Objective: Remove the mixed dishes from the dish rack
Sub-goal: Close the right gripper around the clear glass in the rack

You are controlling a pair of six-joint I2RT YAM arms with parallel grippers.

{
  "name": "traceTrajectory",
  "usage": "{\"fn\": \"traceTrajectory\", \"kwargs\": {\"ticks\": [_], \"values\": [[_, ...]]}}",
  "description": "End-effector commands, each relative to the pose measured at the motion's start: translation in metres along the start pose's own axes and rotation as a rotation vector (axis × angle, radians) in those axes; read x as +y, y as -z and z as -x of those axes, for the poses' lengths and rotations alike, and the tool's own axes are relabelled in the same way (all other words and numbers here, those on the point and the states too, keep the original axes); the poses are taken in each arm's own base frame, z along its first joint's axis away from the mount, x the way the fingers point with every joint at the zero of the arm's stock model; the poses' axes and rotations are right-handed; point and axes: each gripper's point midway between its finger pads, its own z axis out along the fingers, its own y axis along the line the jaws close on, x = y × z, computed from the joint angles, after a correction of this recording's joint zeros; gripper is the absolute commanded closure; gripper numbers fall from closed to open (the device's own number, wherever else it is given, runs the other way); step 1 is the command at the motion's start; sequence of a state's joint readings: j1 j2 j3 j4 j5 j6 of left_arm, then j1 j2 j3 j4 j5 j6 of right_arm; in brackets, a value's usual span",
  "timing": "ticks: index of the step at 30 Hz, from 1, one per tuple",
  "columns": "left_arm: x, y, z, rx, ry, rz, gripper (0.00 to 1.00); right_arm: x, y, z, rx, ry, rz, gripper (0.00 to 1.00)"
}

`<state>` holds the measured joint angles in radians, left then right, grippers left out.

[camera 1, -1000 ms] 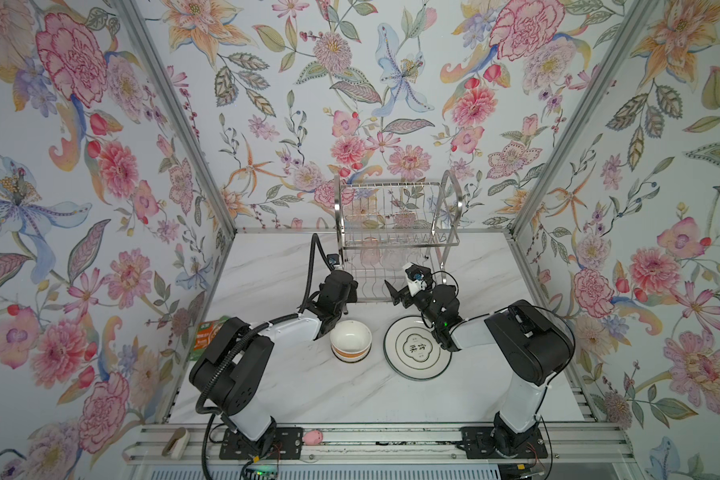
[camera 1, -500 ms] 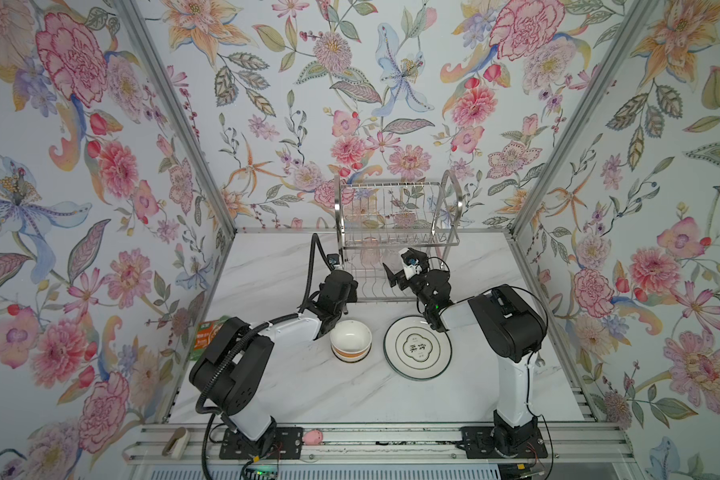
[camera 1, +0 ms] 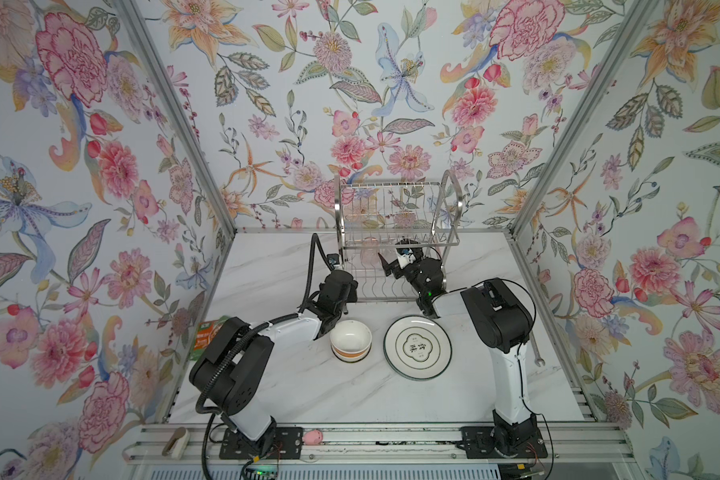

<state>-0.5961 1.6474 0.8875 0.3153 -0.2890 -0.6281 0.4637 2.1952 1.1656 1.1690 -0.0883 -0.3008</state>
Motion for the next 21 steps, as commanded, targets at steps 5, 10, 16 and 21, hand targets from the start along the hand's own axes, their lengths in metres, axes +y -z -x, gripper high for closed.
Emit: {"fn": "traceTrajectory", "kwargs": {"ticks": [5,10,16,21], "values": [[-0.004,-0.001,-0.002,0.011,0.07,-0.006,1.0,0.0,-0.012,-0.021,0.06,0.009,0.006,0.01],[-0.004,-0.002,-0.002,0.012,0.068,-0.003,1.0,0.002,-0.014,-0.024,0.067,0.004,0.019,0.01],[-0.004,-0.002,-0.002,0.014,0.065,-0.002,1.0,0.004,-0.017,-0.023,0.057,-0.006,0.04,0.02],[-0.003,-0.002,0.0,0.012,0.062,0.007,1.0,0.002,-0.021,-0.028,0.069,-0.032,0.051,0.1]]}}
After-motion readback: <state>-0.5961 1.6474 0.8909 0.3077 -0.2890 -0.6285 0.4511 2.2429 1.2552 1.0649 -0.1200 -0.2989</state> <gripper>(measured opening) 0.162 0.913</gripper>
